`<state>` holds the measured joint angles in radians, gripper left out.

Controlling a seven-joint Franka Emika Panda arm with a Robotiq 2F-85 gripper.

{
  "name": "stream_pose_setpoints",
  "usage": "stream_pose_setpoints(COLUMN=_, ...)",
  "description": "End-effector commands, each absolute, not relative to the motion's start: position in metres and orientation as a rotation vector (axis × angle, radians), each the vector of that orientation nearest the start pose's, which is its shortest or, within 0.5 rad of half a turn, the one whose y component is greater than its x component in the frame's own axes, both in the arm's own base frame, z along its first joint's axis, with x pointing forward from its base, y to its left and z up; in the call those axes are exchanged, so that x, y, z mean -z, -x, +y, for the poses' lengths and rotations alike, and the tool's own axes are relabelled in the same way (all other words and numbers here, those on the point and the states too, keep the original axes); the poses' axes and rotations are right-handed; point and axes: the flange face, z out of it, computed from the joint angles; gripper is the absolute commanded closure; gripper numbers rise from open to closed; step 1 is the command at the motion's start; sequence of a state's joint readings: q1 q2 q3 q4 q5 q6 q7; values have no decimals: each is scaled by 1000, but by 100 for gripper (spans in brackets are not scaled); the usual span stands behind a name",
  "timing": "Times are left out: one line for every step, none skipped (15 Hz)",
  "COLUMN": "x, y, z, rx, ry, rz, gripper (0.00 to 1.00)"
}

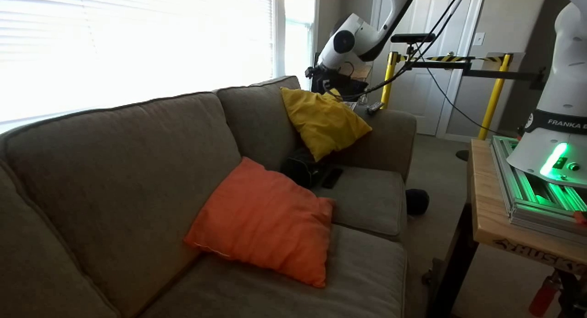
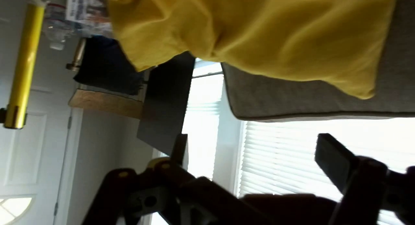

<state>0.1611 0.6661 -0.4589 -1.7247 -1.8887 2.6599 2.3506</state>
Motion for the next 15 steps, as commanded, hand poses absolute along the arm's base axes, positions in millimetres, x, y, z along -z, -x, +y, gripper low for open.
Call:
stream_pose_setpoints(x=-283, y=-622, z=-178, rx=-1217, ry=-1946, rz=-867, gripper=0)
stream_pose_setpoints(x=-267, y=-643, z=-170, rx=-1279, ry=-1996, rz=-832, gripper=0)
stream_pose_setpoints(x=-277, y=-637, z=-180, rx=-1264, ry=-1957, rz=-846, gripper=0)
stream_pose_setpoints(x=-283, y=-633, z=-185, rx=-1253, ry=-1946, rz=-855, gripper=0)
stream_pose_setpoints(x=-286, y=-630, z=-186, rx=-1248, ry=-1945, rz=-860, gripper=0)
stream_pose_setpoints(x=-286, y=-629, z=-184, rx=-1246, ry=-1944, rz=-861, gripper=0)
stream_pose_setpoints(x=-284, y=-628, z=-182, rx=-1244, ry=-1946, rz=-860, gripper=0)
stream_pose_setpoints(x=-279, y=-631, z=-181, rx=-1244, ry=-2010, rz=-833, gripper=0)
stream_pose_setpoints(x=-273, y=-637, z=-170, rx=-1252, ry=-2115, rz=-778, gripper=0)
stream_pose_setpoints(x=-268, y=-641, z=-161, rx=-1247, ry=-2168, rz=-757, gripper=0)
stream_pose_setpoints(x=-265, y=-644, z=-150, rx=-1249, ry=-2232, rz=-733, gripper=0)
stream_pose_setpoints(x=-259, y=-646, z=-141, rx=-1241, ry=-2296, rz=-699, gripper=0)
stream_pose_setpoints(x=-259, y=-646, z=-132, rx=-1236, ry=-2360, rz=-668, gripper=0)
stream_pose_setpoints(x=-256, y=-648, z=-122, rx=-1231, ry=-2422, rz=-634, gripper=0)
stream_pose_setpoints(x=-255, y=-649, z=-112, rx=-1224, ry=-2483, rz=-594, gripper=0)
